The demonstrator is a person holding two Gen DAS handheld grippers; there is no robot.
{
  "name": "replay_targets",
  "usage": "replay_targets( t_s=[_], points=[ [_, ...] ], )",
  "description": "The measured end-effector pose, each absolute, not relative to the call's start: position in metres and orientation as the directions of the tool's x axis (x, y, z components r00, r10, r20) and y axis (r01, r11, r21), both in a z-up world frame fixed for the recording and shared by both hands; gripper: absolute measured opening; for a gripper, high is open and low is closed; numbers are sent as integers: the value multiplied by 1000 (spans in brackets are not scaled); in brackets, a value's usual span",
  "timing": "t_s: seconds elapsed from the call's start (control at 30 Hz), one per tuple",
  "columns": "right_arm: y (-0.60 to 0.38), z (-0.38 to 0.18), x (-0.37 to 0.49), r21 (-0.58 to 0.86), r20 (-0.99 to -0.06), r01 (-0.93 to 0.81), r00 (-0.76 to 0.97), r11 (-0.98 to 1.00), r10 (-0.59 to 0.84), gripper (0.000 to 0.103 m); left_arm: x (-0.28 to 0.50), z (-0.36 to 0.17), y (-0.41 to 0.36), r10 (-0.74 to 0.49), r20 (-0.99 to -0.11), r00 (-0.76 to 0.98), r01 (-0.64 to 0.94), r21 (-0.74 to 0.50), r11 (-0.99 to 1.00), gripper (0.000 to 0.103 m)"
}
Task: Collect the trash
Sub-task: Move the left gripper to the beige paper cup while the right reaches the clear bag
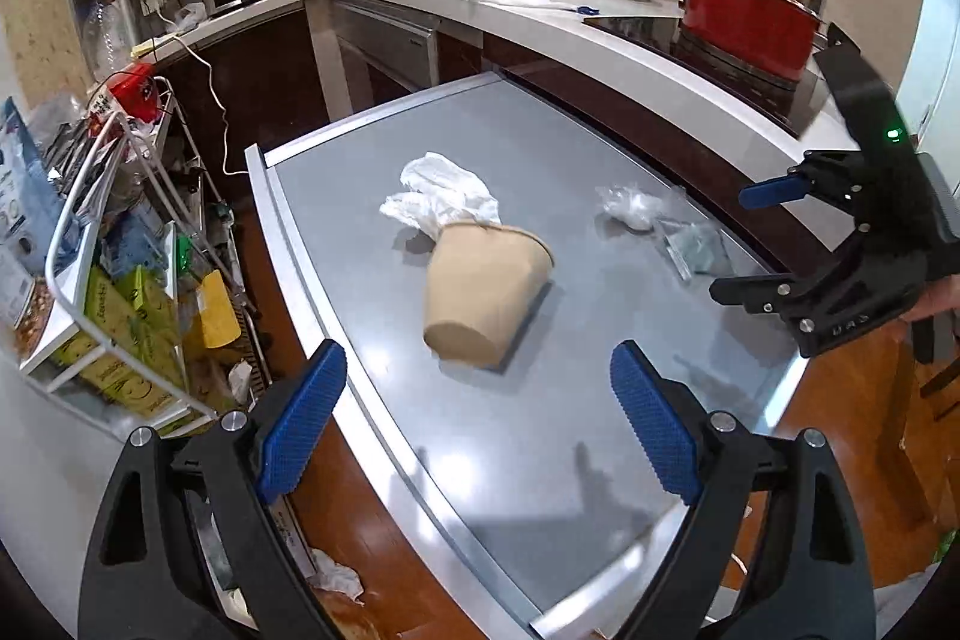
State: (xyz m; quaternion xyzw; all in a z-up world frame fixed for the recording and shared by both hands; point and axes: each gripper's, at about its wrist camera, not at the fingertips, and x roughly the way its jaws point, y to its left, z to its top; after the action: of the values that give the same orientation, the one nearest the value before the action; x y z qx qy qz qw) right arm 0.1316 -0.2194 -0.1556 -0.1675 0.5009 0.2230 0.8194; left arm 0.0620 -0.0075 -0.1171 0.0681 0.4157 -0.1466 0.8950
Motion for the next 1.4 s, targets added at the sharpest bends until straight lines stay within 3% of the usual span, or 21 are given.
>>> replay_targets(
  t_s=[0.3,0.57,0.73,0.97,1.07,1.13,1.23,1.4],
  points=[
    [-209,-197,162,-27,-965,-525,234,850,114,88,93,-127,-8,-245,-761,601,342,-33,939,91],
    [-218,-191,145,291,-922,-410,119,864,367,89,114,-140,-4,-250,-781,573,347,-46,937,91],
    [-227,-154,125,160,-919,-360,287,919,272,92,126,-147,-1,-245,-792,559,346,-46,937,91],
    [-242,-174,117,100,-943,-191,294,976,155,93,143,-154,-9,-264,-795,546,364,-59,930,91],
    [-228,-190,117,-3,-951,-283,297,959,84,92,145,-156,-15,-271,-798,539,388,-51,920,91],
    [-222,-199,120,-71,-959,-367,280,928,37,83,146,-157,-17,-275,-800,533,406,-43,913,91],
    [-223,-206,124,-44,-975,-448,213,893,59,82,146,-159,-17,-295,-805,515,442,-45,896,91],
    [-226,-218,128,-20,-992,-511,120,859,48,81,159,-172,-13,-375,-835,403,488,-151,860,91]
  ],
)
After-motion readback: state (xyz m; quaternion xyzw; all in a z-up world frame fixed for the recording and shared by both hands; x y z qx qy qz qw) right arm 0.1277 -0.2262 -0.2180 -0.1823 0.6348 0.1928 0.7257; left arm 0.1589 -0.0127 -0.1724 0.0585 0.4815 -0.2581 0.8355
